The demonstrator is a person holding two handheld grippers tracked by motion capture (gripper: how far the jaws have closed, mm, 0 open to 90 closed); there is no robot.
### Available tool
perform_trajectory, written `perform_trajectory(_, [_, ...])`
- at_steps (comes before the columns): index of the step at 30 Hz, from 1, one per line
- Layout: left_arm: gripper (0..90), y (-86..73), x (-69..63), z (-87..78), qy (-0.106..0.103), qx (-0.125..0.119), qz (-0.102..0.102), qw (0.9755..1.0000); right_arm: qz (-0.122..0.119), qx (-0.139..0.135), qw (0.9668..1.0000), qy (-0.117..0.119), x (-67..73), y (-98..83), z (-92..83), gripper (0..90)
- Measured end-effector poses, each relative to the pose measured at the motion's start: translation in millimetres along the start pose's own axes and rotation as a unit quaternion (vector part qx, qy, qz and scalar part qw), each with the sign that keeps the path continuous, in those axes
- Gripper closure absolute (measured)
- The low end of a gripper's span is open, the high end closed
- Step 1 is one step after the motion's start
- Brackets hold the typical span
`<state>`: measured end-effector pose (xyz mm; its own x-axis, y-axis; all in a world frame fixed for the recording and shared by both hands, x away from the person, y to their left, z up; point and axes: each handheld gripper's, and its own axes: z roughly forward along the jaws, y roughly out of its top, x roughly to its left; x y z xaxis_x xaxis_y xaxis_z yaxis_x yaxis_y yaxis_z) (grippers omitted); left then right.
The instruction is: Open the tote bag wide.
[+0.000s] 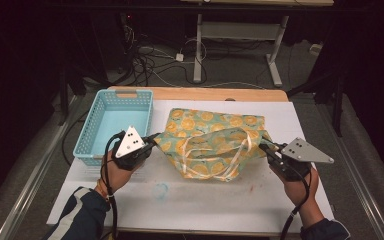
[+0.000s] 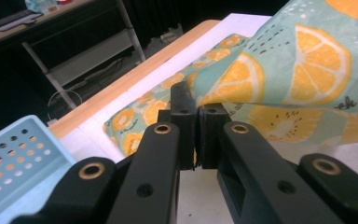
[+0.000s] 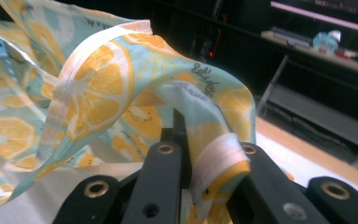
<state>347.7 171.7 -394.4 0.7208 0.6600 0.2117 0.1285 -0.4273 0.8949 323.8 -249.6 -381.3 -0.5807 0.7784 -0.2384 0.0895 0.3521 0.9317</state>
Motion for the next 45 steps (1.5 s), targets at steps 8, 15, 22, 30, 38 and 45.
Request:
perform_trajectory(8, [86.2,-0.1,-10.8,33.7,-0.041,0.03,0.003,0.9987,0.029,0.031,0.9991,-0.001,-15.6,-14.4,21.4,88.1])
perform_trajectory(15, [72.9,-6.7,-29.1,69.8,-0.063,0.071,0.021,0.9953,0.044,0.059,0.9973,0.004,-21.0,-21.7,42.5,88.5])
perform_trajectory(22, [35.0,-14.9,-43.4,87.7,-0.095,0.086,0.032,0.9912,0.05,0.065,0.9967,0.001,-22.9,-23.7,45.5,88.7])
perform_trajectory(30, [28.4,-22.0,-54.4,107.7,-0.131,0.152,0.07,0.977,0.052,0.07,0.9962,0.002,-24.4,-24.9,47.1,88.7])
perform_trajectory(38, [75.2,-32.3,-52.6,119.2,-0.148,0.192,0.07,0.9677,0.054,0.072,0.9959,0.002,-25.5,-25.8,47.4,88.8])
perform_trajectory(45, [87.4,-15.3,-43.1,95.6,-0.127,0.119,0.073,0.9821,0.045,0.055,0.9975,-0.003,-24.7,-17.4,39.4,89.1])
